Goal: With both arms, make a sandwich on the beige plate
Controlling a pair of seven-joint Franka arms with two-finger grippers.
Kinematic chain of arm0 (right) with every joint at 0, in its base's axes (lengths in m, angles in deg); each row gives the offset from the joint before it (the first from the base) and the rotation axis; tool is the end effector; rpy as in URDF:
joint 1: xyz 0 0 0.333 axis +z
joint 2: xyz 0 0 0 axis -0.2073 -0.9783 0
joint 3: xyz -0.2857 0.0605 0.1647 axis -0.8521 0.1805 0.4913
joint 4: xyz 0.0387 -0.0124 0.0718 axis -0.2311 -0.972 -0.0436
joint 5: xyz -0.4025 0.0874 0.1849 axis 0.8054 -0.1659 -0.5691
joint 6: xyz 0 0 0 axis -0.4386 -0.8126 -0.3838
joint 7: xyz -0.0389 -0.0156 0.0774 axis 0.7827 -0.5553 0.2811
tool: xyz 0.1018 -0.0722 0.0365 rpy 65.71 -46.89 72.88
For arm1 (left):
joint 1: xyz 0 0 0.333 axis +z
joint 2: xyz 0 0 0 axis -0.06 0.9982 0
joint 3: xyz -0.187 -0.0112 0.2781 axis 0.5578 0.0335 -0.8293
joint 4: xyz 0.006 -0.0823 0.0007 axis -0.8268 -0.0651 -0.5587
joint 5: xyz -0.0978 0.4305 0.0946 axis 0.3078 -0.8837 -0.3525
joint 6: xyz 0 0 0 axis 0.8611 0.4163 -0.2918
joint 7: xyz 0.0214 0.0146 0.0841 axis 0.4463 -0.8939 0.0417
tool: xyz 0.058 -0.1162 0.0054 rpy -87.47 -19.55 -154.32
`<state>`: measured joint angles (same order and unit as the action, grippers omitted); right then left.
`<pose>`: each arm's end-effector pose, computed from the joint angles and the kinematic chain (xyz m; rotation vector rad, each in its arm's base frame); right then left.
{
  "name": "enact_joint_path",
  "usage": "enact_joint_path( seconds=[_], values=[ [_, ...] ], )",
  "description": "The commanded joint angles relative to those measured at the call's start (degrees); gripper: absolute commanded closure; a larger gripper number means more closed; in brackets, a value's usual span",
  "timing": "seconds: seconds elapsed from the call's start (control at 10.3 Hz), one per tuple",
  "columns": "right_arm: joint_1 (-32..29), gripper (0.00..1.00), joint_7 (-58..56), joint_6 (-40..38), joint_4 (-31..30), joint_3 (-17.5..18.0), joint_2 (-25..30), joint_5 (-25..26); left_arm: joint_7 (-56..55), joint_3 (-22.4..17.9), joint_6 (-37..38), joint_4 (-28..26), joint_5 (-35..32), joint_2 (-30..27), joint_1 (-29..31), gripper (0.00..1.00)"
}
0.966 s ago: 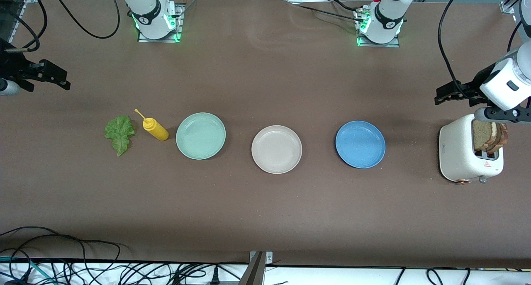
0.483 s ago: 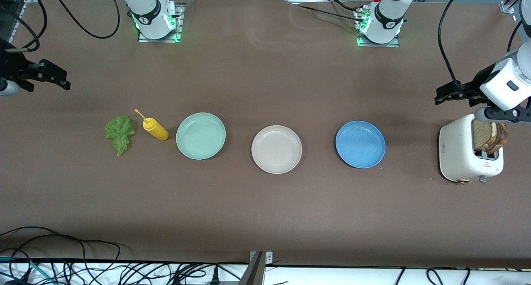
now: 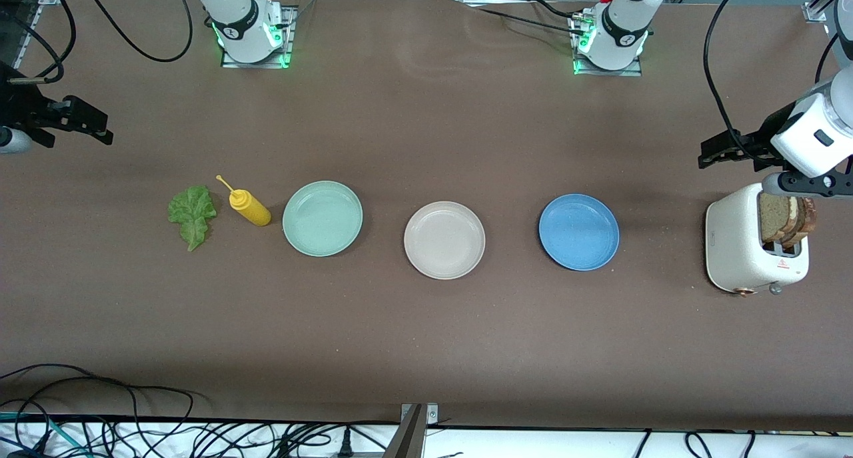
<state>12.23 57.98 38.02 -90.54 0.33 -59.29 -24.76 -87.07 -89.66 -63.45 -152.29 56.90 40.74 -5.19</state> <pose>0.6098 -0.0245 0.5862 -3.1384 -0.1040 0.0200 0.6414 -0.0187 0.5613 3.1008 -0.0408 -0.1963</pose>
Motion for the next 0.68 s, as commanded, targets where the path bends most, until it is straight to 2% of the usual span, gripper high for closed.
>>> enact_joint_path(
  seconds=[0.0, 0.58],
  values=[
    [0.0, 0.00, -0.1, -1.1, 1.1, -0.3, -0.2, -0.4, 0.0, 0.1, 0.4, 1.7, 0.8, 0.9, 0.1, 0.00],
    [0.0, 0.00, 0.1, -1.1, 1.0, -0.4, -0.2, -0.4, 0.0, 0.0, 0.4, 1.7, 0.8, 0.9, 0.1, 0.00]
  ],
)
